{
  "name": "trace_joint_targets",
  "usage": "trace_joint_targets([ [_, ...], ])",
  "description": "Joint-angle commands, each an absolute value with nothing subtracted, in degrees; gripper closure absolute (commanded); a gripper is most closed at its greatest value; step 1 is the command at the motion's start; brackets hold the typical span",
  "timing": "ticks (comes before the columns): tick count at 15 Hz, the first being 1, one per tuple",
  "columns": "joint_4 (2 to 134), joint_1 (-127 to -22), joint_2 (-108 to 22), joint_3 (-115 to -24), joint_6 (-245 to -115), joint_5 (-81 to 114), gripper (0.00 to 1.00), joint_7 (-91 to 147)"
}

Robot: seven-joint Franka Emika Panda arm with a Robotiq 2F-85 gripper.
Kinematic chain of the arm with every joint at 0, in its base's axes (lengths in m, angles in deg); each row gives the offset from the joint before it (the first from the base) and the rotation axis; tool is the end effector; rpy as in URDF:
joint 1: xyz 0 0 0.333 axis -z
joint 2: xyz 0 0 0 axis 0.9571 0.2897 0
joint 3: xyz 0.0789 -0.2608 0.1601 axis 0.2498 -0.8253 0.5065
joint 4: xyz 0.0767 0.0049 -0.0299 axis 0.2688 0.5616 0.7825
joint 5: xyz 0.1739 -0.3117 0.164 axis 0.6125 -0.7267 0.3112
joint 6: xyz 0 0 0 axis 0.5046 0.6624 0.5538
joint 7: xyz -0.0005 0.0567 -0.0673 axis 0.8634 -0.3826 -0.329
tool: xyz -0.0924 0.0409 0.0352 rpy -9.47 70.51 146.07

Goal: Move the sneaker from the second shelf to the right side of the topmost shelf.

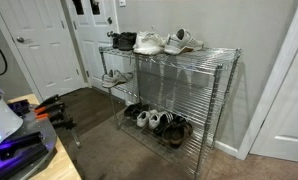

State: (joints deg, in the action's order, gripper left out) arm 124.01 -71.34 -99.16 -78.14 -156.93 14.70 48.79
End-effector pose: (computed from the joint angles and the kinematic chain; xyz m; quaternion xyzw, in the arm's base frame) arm 0.3345 -0.0974 0.4739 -0.9980 -0.0520 -0.0262 0.0245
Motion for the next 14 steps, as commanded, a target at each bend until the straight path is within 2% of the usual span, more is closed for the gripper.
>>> trace_joint_targets([
  [1, 126.5, -72.2, -95.3, -76.5, -164.5, 19.8, 0.00, 45.7],
  [14, 126.7, -77.0, -80.3, -70.6, -180.8, 31.6, 0.00, 42.0],
])
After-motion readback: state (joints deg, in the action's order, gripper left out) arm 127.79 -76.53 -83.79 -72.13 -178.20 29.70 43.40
